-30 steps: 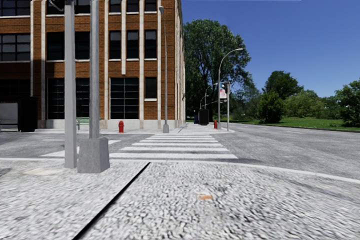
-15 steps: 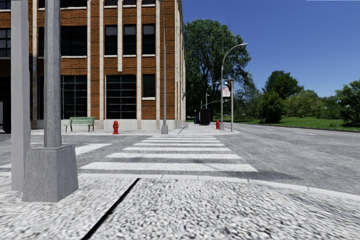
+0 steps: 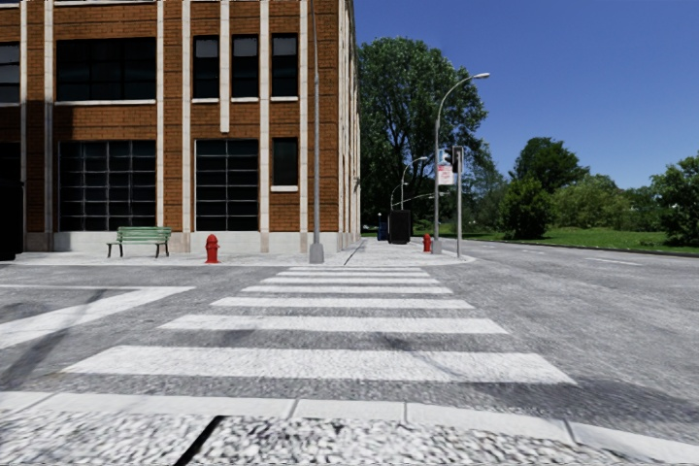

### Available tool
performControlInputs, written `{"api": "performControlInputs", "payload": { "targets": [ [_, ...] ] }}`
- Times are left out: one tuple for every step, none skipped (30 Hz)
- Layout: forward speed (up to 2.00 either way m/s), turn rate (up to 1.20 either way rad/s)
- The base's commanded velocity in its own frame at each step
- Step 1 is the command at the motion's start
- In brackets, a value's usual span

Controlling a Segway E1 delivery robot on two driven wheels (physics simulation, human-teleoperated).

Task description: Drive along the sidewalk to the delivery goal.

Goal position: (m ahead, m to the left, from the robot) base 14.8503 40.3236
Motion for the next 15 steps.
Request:
{"api": "performControlInputs", "payload": {
  "targets": [
    [2.00,0.00],
    [2.00,0.00],
    [2.00,0.00],
    [2.00,0.00],
    [2.00,0.00],
    [2.00,0.00],
    [2.00,0.00],
    [2.00,0.00],
    [2.00,0.00],
    [2.00,0.00],
    [2.00,0.00],
    [2.00,0.00],
    [2.00,0.00],
    [2.00,0.00],
    [2.00,0.00]
  ]
}}
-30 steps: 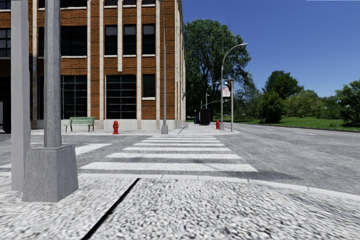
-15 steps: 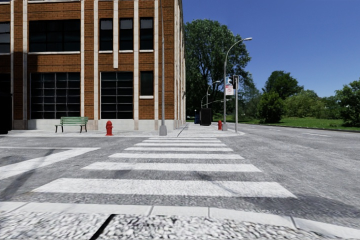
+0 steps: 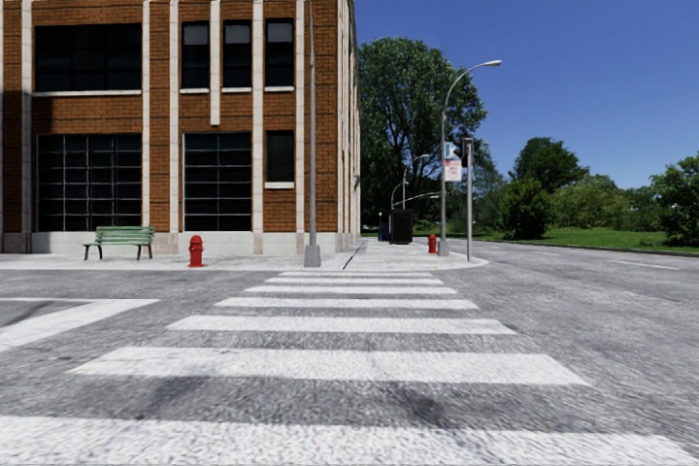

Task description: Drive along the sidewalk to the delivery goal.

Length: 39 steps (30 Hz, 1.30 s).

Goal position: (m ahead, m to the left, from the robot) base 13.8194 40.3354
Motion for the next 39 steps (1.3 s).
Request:
{"api": "performControlInputs", "payload": {
  "targets": [
    [2.00,0.00],
    [2.00,0.00],
    [2.00,0.00],
    [2.00,0.00],
    [2.00,0.00],
    [2.00,0.00],
    [2.00,0.00],
    [2.00,0.00],
    [2.00,0.00],
    [2.00,0.00],
    [2.00,0.00],
    [2.00,0.00],
    [2.00,0.00],
    [2.00,0.00],
    [2.00,0.00],
    [2.00,0.00],
    [2.00,0.00],
    [2.00,0.00],
    [2.00,0.00],
    [2.00,0.00],
    [2.00,0.00],
    [2.00,0.00],
    [2.00,0.00],
    [2.00,0.00],
    [2.00,0.00],
    [2.00,0.00],
    [2.00,0.00],
    [2.00,0.00],
    [2.00,0.00],
    [2.00,0.00],
    [2.00,0.00],
    [2.00,0.00],
    [2.00,0.00],
    [2.00,0.00],
    [2.00,0.00],
    [2.00,0.00],
    [2.00,0.00],
    [2.00,0.00],
    [2.00,0.00]
  ]
}}
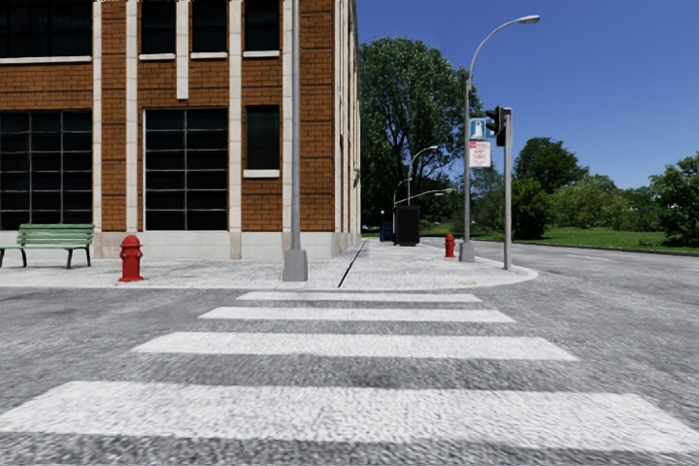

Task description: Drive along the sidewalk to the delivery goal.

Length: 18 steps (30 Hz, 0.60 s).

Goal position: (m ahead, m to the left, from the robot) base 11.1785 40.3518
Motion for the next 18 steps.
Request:
{"api": "performControlInputs", "payload": {
  "targets": [
    [2.00,0.00],
    [2.00,0.00],
    [2.00,0.00],
    [2.00,0.00],
    [2.00,0.00],
    [2.00,0.00],
    [2.00,0.00],
    [2.00,0.00],
    [2.00,0.00],
    [2.00,0.00],
    [2.00,0.00],
    [2.00,0.00],
    [2.00,0.00],
    [2.00,0.00],
    [2.00,0.00],
    [2.00,0.00],
    [2.00,0.00],
    [2.00,0.00]
  ]
}}
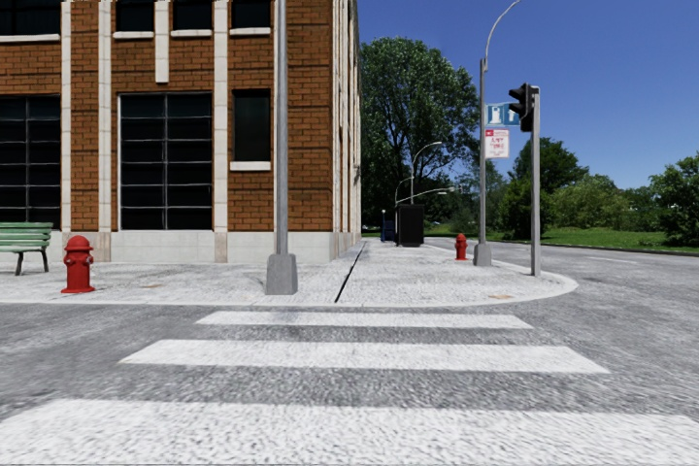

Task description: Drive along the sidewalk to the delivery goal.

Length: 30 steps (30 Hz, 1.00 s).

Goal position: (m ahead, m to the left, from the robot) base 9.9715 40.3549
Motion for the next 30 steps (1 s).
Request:
{"api": "performControlInputs", "payload": {
  "targets": [
    [2.00,0.00],
    [2.00,0.00],
    [2.00,0.00],
    [2.00,0.00],
    [2.00,0.00],
    [2.00,0.00],
    [2.00,0.00],
    [2.00,0.00],
    [2.00,0.00],
    [2.00,0.00],
    [2.00,0.00],
    [2.00,0.00],
    [2.00,0.00],
    [2.00,0.00],
    [2.00,0.00],
    [2.00,0.00],
    [2.00,0.00],
    [2.00,0.00],
    [2.00,0.00],
    [2.00,0.00],
    [1.96,0.00],
    [1.94,0.00],
    [1.94,0.00],
    [1.94,0.00],
    [1.96,0.00],
    [2.00,0.00],
    [2.00,0.00],
    [2.00,0.00],
    [2.00,0.00],
    [2.00,0.00]
  ]
}}
